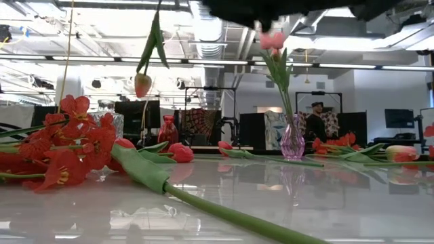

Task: Sort flowers into vase by color
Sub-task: Put the pink tulip into the purple vase

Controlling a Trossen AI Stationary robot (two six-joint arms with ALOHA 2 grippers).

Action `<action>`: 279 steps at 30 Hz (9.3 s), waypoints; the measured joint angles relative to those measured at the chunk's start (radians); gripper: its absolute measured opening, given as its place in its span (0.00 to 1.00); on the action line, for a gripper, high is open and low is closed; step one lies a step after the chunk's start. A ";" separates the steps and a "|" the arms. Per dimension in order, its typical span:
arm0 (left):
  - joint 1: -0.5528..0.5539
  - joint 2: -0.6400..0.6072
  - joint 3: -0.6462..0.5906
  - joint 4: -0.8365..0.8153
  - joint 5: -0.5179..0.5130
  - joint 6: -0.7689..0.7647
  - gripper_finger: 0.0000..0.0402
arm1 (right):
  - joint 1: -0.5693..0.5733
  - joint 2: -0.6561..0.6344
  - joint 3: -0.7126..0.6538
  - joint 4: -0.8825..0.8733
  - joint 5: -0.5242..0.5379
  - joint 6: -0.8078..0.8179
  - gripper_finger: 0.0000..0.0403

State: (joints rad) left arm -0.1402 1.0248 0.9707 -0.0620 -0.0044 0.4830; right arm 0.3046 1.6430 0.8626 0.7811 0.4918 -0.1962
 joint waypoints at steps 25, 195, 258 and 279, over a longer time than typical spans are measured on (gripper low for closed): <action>-0.119 0.081 -0.007 0.136 0.027 0.006 0.00 | -0.003 0.160 0.288 0.016 -0.062 -0.223 0.56; 0.069 0.273 -0.314 0.646 0.045 -0.438 0.00 | -0.200 -0.119 -0.001 0.085 -0.550 0.110 0.66; 0.108 -0.050 -0.258 0.121 -0.198 -0.396 0.44 | -0.401 -0.639 -0.064 -0.526 -0.173 -0.023 0.09; 0.108 -0.089 -0.258 0.049 -0.213 -0.442 0.44 | -0.733 -0.772 -0.481 -0.091 -0.178 0.195 0.09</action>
State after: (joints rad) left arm -0.0326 0.9356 0.7124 -0.0129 -0.2171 0.0408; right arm -0.4280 0.8711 0.3815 0.6900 0.3138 -0.0016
